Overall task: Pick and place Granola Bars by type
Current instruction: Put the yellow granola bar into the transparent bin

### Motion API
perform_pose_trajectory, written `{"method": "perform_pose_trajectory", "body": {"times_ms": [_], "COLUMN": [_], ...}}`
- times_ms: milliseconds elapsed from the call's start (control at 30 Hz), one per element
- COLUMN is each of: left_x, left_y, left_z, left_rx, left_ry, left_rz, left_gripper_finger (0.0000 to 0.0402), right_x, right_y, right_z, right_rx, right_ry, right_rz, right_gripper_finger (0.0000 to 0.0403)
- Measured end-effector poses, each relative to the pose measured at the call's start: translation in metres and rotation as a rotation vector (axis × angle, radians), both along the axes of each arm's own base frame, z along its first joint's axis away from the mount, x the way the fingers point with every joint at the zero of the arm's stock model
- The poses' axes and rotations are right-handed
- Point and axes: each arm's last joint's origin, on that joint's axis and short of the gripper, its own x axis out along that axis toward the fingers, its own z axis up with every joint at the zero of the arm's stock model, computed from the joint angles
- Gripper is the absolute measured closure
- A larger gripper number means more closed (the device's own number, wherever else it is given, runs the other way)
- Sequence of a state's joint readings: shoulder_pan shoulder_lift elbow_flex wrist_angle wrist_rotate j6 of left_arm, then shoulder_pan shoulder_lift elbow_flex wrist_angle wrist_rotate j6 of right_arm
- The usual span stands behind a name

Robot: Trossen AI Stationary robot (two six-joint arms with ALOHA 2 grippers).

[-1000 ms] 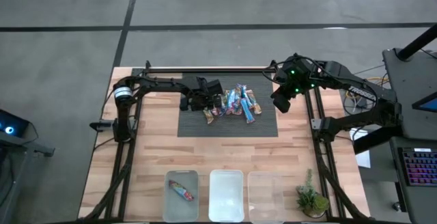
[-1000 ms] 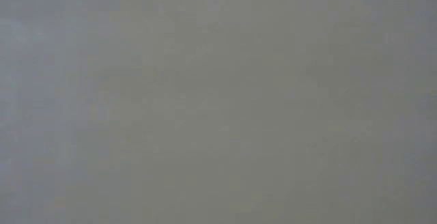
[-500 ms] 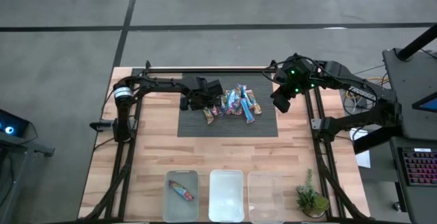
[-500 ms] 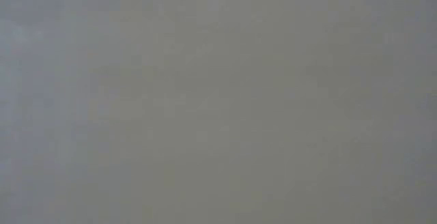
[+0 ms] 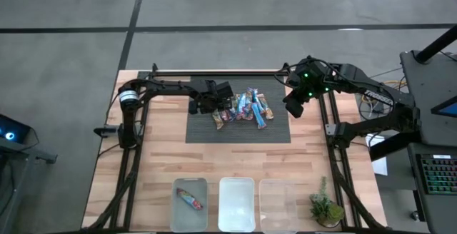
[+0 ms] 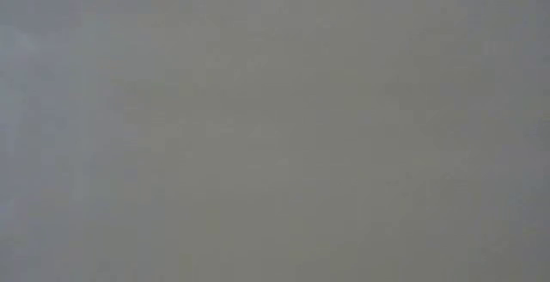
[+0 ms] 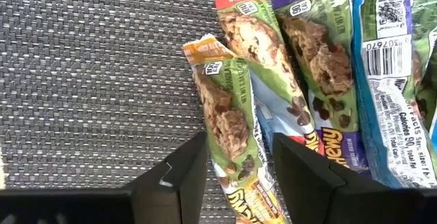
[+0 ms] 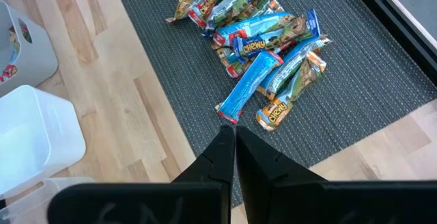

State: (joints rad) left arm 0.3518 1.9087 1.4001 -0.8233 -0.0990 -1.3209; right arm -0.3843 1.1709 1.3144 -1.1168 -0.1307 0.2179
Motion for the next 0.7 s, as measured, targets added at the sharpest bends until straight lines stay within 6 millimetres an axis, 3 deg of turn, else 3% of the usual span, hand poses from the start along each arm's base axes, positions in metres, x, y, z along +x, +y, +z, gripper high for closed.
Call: {"method": "perform_pose_trajectory", "body": {"times_ms": [700], "left_x": [-0.004], "left_y": [0.001], "left_z": [-0.018], "left_rx": [-0.001], "left_ry": [-0.032], "left_rz": [0.042], "left_gripper_finger": [0.0254], "right_x": [0.0], "right_y": [0.0], "right_z": [0.0], "right_rx": [0.004], "right_ry": [-0.001], "right_rz": [-0.006], "right_gripper_finger": [0.0394]}}
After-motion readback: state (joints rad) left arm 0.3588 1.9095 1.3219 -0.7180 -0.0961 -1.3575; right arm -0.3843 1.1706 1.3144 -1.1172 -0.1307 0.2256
